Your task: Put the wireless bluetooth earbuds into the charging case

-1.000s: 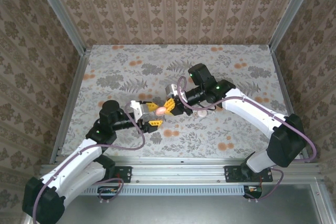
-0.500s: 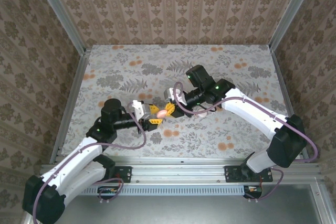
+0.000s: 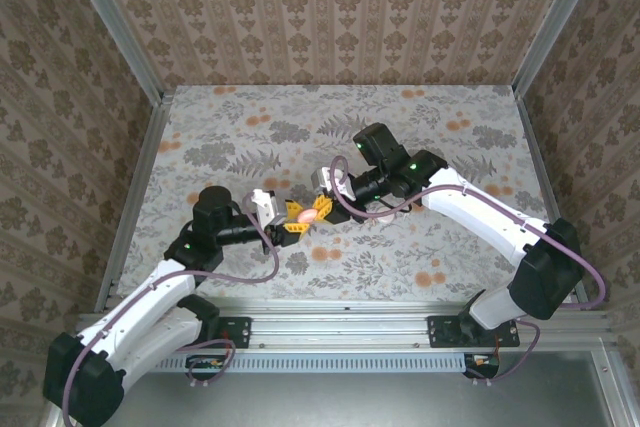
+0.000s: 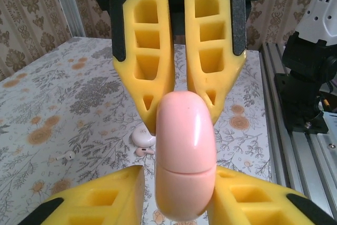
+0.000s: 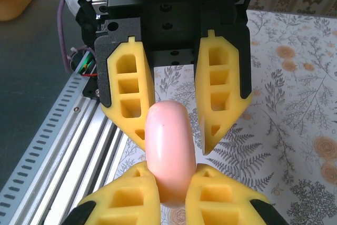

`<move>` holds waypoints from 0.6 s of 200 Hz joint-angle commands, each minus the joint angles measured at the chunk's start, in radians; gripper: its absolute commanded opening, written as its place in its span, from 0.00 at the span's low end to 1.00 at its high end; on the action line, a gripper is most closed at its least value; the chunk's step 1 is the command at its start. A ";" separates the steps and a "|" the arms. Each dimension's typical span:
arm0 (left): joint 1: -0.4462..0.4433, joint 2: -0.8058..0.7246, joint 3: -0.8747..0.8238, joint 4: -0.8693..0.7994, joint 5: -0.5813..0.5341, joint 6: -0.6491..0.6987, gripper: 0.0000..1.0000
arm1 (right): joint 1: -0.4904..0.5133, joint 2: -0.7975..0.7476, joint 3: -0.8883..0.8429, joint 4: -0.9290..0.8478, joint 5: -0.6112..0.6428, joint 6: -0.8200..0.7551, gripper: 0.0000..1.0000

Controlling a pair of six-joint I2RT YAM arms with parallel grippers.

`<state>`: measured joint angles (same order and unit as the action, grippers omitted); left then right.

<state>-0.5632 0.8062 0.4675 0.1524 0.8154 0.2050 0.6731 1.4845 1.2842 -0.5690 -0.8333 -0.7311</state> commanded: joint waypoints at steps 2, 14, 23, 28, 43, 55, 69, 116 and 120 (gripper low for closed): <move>-0.007 0.001 0.034 0.015 0.025 0.005 0.28 | 0.008 0.007 0.027 -0.016 -0.004 -0.022 0.08; -0.007 0.002 0.036 0.014 0.024 0.005 0.25 | 0.008 0.008 0.027 -0.016 -0.005 -0.020 0.08; -0.007 0.002 0.035 0.013 0.024 0.008 0.23 | 0.008 0.008 0.026 -0.013 -0.006 -0.015 0.10; -0.007 0.002 0.036 0.013 0.023 0.007 0.22 | 0.008 0.008 0.026 -0.008 -0.006 -0.007 0.14; -0.007 0.001 0.037 0.004 0.022 0.011 0.20 | 0.008 0.006 0.018 0.023 -0.011 0.021 0.34; -0.007 0.002 0.037 0.003 0.022 0.015 0.19 | 0.008 0.002 0.011 0.055 -0.018 0.038 0.38; -0.007 0.002 0.037 -0.002 0.022 0.017 0.19 | 0.008 0.002 0.006 0.085 -0.007 0.058 0.39; -0.007 -0.007 0.035 -0.016 0.024 0.024 0.17 | -0.013 0.001 0.017 0.143 0.069 0.121 0.39; -0.007 -0.008 0.036 -0.016 0.024 0.024 0.17 | -0.016 0.001 0.016 0.146 0.075 0.123 0.39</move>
<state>-0.5667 0.8078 0.4786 0.1490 0.8070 0.2100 0.6720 1.4879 1.2858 -0.4961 -0.8131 -0.6567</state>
